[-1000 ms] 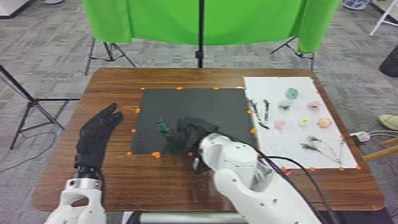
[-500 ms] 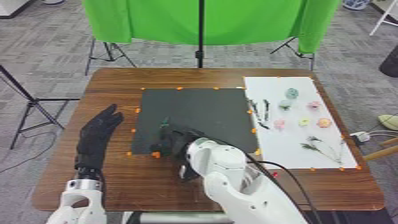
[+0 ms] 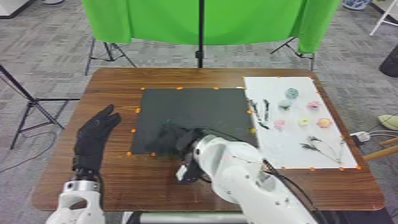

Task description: Arrange flowers

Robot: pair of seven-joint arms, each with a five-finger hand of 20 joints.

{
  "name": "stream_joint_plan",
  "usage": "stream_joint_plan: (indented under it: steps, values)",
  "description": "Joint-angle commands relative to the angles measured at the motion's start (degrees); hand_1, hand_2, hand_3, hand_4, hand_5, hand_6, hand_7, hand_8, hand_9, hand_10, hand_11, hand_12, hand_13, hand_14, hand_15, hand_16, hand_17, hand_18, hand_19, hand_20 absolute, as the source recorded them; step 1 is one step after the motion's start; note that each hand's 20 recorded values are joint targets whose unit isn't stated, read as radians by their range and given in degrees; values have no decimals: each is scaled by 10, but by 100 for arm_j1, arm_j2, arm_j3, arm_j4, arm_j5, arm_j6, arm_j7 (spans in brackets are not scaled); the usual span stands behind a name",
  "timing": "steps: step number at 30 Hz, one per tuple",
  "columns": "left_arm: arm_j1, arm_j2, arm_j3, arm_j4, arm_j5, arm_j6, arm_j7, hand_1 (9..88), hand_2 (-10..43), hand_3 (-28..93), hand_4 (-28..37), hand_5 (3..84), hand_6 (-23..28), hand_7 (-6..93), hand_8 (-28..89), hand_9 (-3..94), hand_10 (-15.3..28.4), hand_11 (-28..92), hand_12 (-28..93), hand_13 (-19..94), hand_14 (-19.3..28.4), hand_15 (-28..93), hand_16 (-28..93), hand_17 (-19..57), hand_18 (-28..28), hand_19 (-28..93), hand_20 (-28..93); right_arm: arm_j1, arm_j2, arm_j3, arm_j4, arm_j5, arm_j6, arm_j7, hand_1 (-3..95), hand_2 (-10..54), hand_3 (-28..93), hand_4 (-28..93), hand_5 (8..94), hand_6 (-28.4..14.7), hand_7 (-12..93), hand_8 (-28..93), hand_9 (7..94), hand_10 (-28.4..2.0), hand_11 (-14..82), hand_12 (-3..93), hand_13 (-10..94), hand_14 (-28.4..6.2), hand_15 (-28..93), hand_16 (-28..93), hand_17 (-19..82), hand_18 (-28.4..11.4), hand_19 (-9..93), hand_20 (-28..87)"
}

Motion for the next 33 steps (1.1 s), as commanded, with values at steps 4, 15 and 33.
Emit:
stream_joint_plan:
  steps: [4, 15, 33]
  values:
    - [171, -21, -118, -130, -1, 211, 97, 231, -67, 693, -196, 464, 22, 107, -57, 443, 130, 139, 123, 348, 155, 97, 29, 81, 112, 23, 209, -1403, 1505, 2697, -1492, -803, 874, -500, 309, -2, 580, -69, 679, -52, 183, -42, 757, -171, 270, 262, 813, -92, 547, 305, 577, -131, 928, 425]
    - [358, -1, -294, -247, -35, 311, 78, 237, -72, 694, -196, 469, 22, 113, -59, 448, 130, 148, 123, 359, 156, 103, 30, 89, 114, 34, 217, -3233, 2129, 5286, -1619, -2520, 789, -516, 316, -95, 529, -175, 610, -67, 133, -36, 665, -175, 211, 262, 738, -104, 558, 292, 515, -153, 902, 459]
    - [250, 24, -255, -203, 18, 232, -24, 243, -73, 690, -192, 467, 23, 111, -59, 447, 130, 147, 122, 357, 155, 102, 30, 89, 113, 31, 218, -3727, 2094, 5309, -652, -2660, 576, -491, 370, -95, 551, -218, 653, -52, 149, -45, 723, -149, 218, 241, 786, -75, 567, 291, 558, -124, 913, 456]
